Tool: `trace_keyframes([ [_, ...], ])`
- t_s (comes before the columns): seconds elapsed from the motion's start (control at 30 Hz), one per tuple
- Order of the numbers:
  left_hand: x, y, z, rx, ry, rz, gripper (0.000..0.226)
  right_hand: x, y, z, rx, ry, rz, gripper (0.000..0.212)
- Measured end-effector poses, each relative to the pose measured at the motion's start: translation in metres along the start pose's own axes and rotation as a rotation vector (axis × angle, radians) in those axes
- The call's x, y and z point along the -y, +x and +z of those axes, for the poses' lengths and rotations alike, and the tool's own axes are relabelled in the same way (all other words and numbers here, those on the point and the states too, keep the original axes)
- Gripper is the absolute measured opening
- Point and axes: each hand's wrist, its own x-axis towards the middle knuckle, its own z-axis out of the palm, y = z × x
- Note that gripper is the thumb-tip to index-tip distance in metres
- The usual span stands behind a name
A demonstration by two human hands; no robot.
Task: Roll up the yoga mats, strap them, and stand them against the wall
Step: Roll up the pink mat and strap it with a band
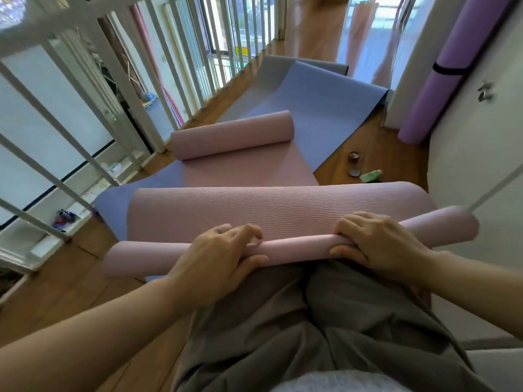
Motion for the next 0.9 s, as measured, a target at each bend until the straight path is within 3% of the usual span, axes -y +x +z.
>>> trace_keyframes([
  [0.07,0.007,0.011,-0.001,0.037,-0.035,-0.012,0.033,-0.003,0.003,0.002,0.002,0.058,0.075,0.030],
  [0.2,0.020,0.032,-0.005,0.254,0.020,-0.164,0.058,-0.012,0.015,0.009,0.036,0.126,0.175,0.033],
  [0.37,0.031,0.060,-0.015,0.445,0.026,-0.193,0.032,-0.030,0.038,0.010,0.177,0.122,0.342,0.062],
  [0.43,0.029,0.062,-0.015,0.346,0.008,-0.158,0.029,-0.034,0.048,0.008,0.266,0.142,0.402,0.058],
  [0.57,0.021,0.051,-0.001,-0.057,0.163,0.170,0.026,-0.042,0.063,0.007,0.318,0.151,0.480,0.034],
  [0.73,0.014,0.040,0.012,-0.032,0.321,0.077,0.050,-0.047,0.078,0.011,0.328,0.097,0.477,0.035],
  [0.9,0.015,0.047,0.006,-0.035,0.190,-0.020,0.042,-0.027,0.056,0.013,-0.083,0.066,0.198,0.037],
])
